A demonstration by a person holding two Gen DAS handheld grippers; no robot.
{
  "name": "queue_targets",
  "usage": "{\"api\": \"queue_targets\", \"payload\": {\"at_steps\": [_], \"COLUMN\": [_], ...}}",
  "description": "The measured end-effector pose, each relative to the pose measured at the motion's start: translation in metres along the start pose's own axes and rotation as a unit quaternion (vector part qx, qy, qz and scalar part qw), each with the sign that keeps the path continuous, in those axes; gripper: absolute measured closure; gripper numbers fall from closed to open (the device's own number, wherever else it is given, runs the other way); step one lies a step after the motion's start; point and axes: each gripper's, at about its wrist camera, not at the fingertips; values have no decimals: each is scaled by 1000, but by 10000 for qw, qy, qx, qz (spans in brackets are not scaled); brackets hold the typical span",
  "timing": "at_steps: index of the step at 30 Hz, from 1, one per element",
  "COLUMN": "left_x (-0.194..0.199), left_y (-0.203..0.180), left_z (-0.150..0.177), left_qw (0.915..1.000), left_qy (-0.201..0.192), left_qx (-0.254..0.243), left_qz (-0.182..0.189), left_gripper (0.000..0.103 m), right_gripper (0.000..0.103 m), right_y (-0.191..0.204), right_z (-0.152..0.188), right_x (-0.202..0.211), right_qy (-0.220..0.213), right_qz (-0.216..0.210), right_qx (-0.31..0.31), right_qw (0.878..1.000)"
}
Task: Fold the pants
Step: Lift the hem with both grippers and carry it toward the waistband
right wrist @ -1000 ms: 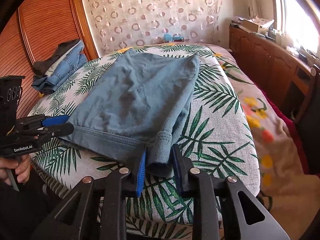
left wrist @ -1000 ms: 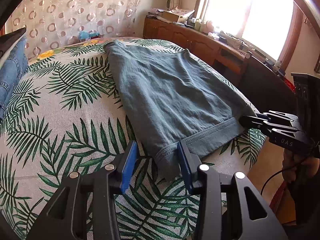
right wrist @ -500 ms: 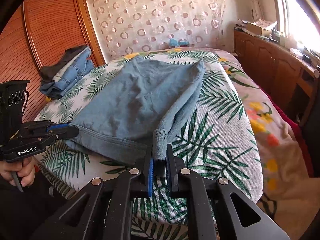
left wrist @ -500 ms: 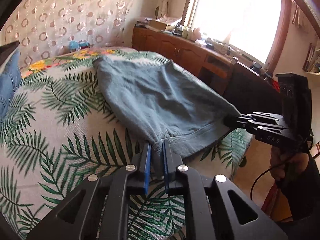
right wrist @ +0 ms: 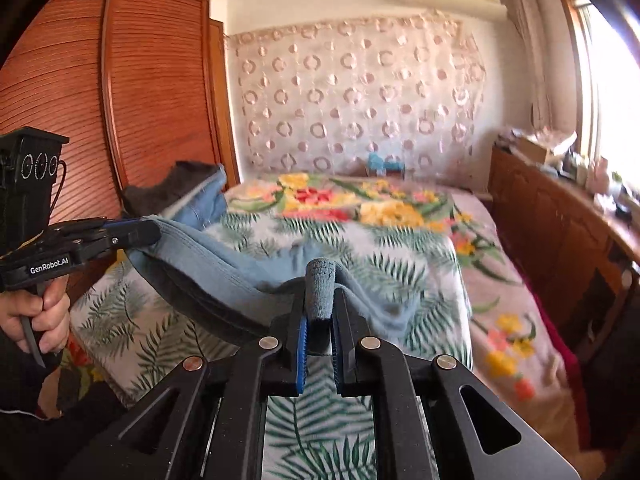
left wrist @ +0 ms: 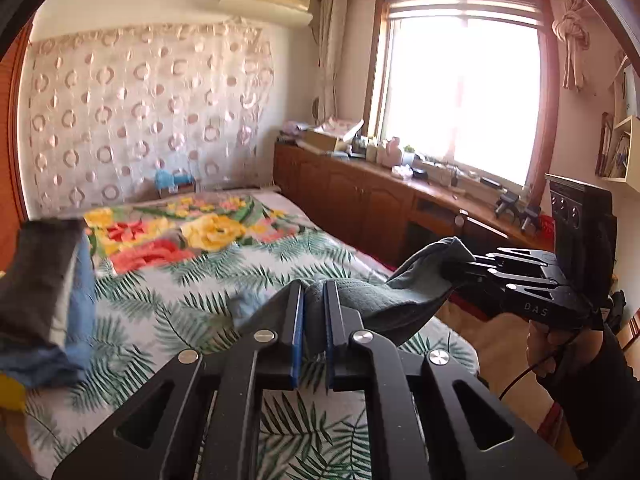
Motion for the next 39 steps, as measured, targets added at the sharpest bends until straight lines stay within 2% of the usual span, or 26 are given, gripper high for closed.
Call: {"api": "queue_targets", "payload": {"at_steps": [6,9,12,16,21,30,34,39], "left_x": [19,26,24,6,-28,-97,-121,-109], "left_y": [13,22,36,64,100,156,170,153], "left_z": [-43,-55,-53,-35,-8,4,-29,-96], "left_qw": [9984,9972,9963,9965,9961,9933,9930,9928], "left_qy": [-446,-588,-616,-431,-67,379,267,-191], "left_qx": [-207,-257,-268,-172,-23,228,211,-203], "left_qz": [-261,-388,-526,-695,-884,-1070,-1127,-1167], "left_gripper": [93,93,93,93,93,93,93,93], "right_gripper": [93,93,93,93,93,93,93,93], "right_y": [17,26,30,30,5,-13,-18,-35], "right_z": [-46,-65,-75,-73,-63,-98,-123,-177], "right_x": [7,7,5,-21,-73,-176,-223,-254], "right_qy": [-465,-638,-746,-653,-345,186,306,-74], "right_qz": [-191,-288,-380,-467,-612,-740,-747,-655], "right_qx": [245,331,403,452,360,499,488,353], "right_qw": [9984,9970,9957,9957,9969,9958,9955,9972]}}
Point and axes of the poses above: each gripper's, at about its wrist camera, not at the fingertips, and x roughly against the way its jaws point, y to its left, z to its underside, and after that the axes turned 13 degrees about -y, right-handed
